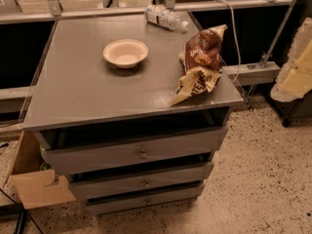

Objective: Open middle drawer

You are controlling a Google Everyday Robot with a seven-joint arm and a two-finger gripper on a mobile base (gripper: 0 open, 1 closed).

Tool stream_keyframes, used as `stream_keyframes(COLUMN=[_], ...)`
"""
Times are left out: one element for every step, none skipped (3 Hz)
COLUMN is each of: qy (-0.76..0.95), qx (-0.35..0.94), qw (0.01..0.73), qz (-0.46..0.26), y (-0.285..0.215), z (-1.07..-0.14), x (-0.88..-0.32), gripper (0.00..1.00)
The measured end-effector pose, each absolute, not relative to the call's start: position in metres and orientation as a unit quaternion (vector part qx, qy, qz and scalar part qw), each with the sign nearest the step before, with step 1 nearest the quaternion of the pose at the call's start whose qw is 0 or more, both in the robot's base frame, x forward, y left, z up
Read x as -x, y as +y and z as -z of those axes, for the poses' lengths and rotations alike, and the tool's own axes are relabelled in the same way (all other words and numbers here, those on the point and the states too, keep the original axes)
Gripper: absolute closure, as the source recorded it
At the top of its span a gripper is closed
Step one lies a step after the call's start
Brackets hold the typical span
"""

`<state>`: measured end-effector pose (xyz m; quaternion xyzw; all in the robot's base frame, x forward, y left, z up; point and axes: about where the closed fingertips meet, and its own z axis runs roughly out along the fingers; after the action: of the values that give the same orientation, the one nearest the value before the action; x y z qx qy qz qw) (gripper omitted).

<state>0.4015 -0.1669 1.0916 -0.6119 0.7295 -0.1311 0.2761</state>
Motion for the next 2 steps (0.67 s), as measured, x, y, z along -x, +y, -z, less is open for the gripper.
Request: stream_keyframes(qy=[0.730,0.730], qx=[0.612,0.612], qw=[0.276,0.276], qz=[0.131,0.131], y=[-0.1669,-0.1669], z=[-1.0916,-1.0916], x=[-0.4015,-0.4015], gripper=[0.00,0.00])
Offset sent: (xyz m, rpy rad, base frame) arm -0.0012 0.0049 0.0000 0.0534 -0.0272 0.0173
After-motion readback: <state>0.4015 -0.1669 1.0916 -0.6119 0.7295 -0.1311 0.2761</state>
